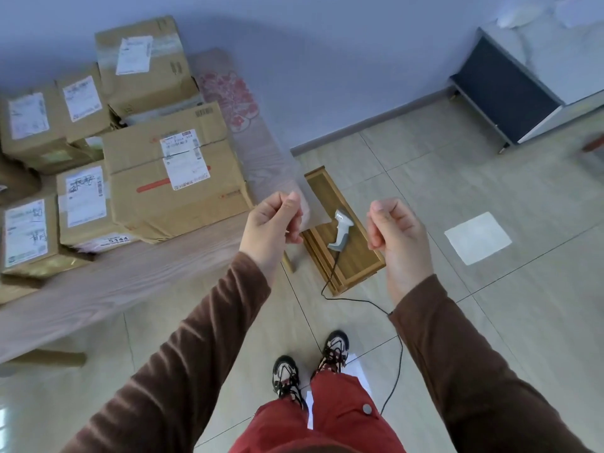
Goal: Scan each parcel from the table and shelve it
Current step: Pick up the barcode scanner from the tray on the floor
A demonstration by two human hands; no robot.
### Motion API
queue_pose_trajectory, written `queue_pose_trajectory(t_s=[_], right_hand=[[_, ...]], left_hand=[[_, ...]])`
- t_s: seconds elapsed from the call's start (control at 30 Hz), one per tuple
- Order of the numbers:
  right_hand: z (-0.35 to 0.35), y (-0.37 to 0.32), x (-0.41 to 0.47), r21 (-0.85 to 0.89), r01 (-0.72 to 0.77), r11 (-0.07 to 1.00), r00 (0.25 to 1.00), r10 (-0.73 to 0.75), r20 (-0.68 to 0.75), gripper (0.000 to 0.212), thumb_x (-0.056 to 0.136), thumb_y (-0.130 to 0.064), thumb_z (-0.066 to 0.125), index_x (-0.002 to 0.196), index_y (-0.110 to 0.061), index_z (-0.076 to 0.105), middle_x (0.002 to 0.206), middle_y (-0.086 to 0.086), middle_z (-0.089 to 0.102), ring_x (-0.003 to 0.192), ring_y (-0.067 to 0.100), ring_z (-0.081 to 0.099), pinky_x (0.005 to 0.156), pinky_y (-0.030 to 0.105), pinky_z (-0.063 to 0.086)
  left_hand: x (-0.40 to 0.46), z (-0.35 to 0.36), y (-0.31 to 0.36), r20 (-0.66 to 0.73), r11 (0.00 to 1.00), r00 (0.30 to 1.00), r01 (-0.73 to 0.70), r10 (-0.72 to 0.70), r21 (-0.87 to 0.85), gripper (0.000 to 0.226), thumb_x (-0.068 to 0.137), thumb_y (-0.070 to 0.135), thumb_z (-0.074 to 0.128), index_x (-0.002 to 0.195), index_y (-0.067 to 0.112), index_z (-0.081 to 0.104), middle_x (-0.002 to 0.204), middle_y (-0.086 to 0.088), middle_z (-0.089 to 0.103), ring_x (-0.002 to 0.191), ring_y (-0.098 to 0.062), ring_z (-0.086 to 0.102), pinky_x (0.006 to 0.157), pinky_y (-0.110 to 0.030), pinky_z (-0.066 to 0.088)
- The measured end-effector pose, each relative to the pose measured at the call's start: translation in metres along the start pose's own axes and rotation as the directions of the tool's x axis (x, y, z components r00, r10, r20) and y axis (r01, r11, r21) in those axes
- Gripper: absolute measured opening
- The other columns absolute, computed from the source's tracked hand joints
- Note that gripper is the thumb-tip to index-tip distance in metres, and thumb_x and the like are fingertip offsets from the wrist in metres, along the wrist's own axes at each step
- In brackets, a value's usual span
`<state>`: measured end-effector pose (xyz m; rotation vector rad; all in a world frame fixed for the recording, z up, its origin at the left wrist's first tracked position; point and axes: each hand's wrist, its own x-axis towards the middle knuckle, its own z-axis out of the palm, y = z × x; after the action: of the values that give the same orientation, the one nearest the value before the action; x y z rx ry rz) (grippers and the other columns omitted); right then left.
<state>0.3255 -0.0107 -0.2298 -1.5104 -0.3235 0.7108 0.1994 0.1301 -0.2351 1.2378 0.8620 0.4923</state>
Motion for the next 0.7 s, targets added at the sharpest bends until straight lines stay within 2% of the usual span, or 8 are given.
queue_pose_trajectory(t_s=[0.2,0.37,0.6,0.67,0.7], right_hand=[[-0.032,0.031,0.064,-0.071,-0.141,0.987,0.989,0.137,-0.064,0.025,0.105,-0.024,0.057,0.08,-0.017,0.056,0.065,-0.003,0.05,0.058,0.009,0.043,0.062,0.024,0.042],[-0.051,0.05,0.11,-0.119,-0.198,0.973,0.978,0.188,-0.094,0.023,0.105,-0.024,0.056,0.085,-0.012,0.056,0.065,-0.002,0.051,0.057,0.007,0.045,0.061,0.023,0.044],[-0.056,0.086,0.166,-0.123,-0.285,0.951,0.951,0.264,-0.162,0.019,0.105,-0.024,0.056,0.091,-0.011,0.057,0.067,-0.001,0.052,0.058,0.008,0.046,0.057,0.018,0.044],[-0.057,0.101,0.181,-0.112,-0.304,0.946,0.943,0.282,-0.176,0.021,0.105,-0.023,0.057,0.087,-0.013,0.057,0.065,-0.002,0.051,0.055,0.007,0.045,0.053,0.016,0.043],[-0.058,0.109,0.188,-0.107,-0.319,0.942,0.937,0.296,-0.185,0.022,0.104,-0.023,0.058,0.084,-0.014,0.057,0.064,-0.003,0.051,0.054,0.006,0.045,0.052,0.015,0.042]], left_hand=[[0.061,0.042,-0.03,-0.035,0.989,0.991,0.132,-0.129,0.072,0.035,0.108,0.024,0.053,0.074,0.015,0.056,0.058,0.004,0.05,0.052,-0.009,0.045,0.059,-0.025,0.049],[0.102,0.067,-0.05,-0.071,0.974,0.976,0.213,-0.208,0.077,0.034,0.108,0.023,0.053,0.076,0.013,0.057,0.059,0.003,0.05,0.051,-0.009,0.046,0.057,-0.024,0.05],[0.165,0.089,-0.084,-0.051,0.948,0.958,0.285,-0.281,0.142,0.032,0.108,0.024,0.052,0.078,0.014,0.058,0.062,0.002,0.051,0.052,-0.011,0.047,0.058,-0.024,0.052],[0.183,0.099,-0.099,-0.054,0.94,0.946,0.325,-0.321,0.106,0.03,0.108,0.022,0.05,0.08,0.014,0.058,0.068,-0.001,0.055,0.06,-0.016,0.052,0.066,-0.03,0.057],[0.191,0.104,-0.107,-0.058,0.933,0.936,0.352,-0.348,0.078,0.027,0.109,0.02,0.049,0.084,0.014,0.059,0.074,-0.004,0.058,0.067,-0.021,0.056,0.074,-0.036,0.06]])
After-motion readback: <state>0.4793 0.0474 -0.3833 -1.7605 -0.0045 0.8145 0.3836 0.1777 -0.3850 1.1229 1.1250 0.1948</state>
